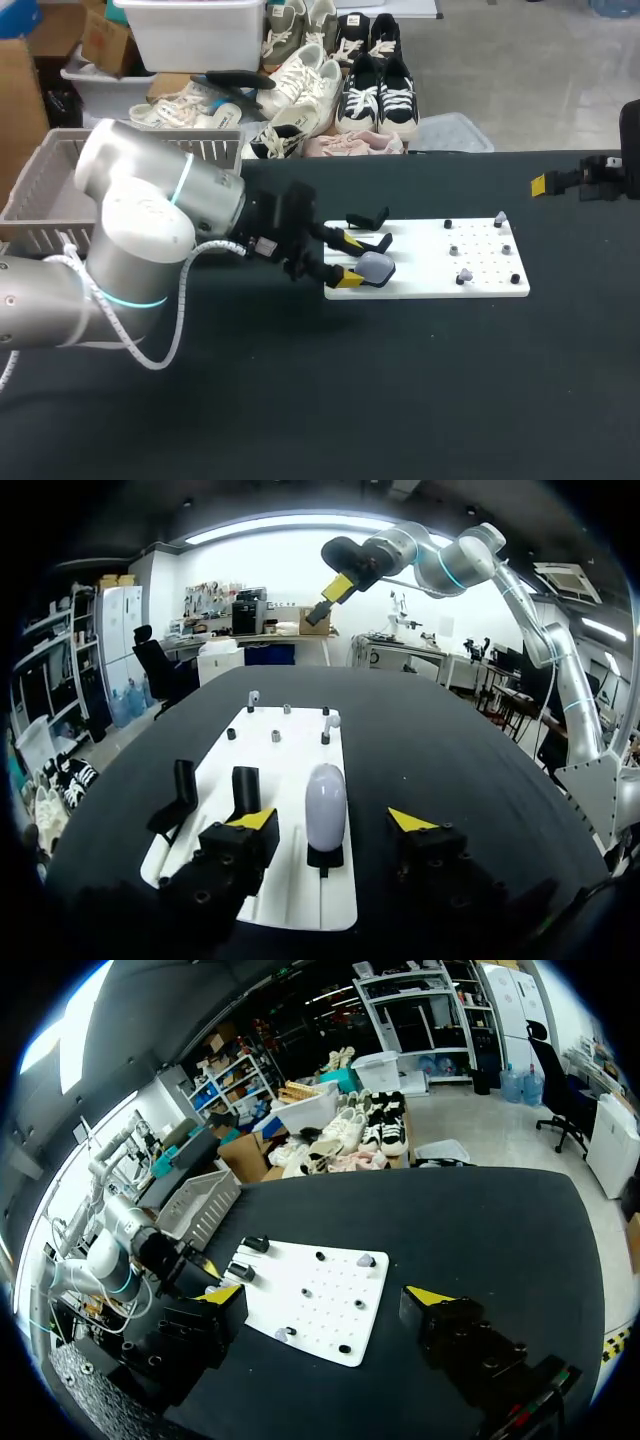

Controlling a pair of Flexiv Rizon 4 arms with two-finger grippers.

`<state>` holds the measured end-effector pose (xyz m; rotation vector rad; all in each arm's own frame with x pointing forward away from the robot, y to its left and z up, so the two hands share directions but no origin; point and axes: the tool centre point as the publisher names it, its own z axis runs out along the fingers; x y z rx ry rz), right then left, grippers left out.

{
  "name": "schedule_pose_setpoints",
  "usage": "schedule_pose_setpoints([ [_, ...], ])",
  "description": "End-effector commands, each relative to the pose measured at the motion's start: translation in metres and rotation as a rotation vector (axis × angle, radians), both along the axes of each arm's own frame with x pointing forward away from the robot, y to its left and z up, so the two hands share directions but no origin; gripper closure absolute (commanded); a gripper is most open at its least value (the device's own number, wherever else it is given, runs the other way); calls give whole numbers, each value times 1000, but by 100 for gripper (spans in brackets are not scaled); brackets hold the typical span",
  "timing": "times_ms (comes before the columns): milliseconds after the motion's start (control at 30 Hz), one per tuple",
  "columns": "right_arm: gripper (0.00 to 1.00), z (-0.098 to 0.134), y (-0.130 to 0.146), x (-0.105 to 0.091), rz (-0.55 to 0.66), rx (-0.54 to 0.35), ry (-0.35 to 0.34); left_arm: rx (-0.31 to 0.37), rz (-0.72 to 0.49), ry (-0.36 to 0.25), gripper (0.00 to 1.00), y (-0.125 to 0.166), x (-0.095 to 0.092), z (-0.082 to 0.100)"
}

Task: Pick up each earbud case from the left stands, insert the matching earbuds, close the lid, and place the case in the box.

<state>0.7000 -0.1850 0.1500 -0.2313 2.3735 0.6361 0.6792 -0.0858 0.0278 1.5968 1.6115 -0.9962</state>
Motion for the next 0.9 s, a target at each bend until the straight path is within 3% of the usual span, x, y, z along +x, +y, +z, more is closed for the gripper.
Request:
schedule_pose_setpoints([
  [33,0,0,0,0,0,0,0,-5,1,4,35,-3,3,-3],
  [433,0,0,0,0,0,0,0,0,18,11,44,-7,8,-8],
  [900,0,0,0,0,0,0,0,2,10,15,46,-14,10,-11],
])
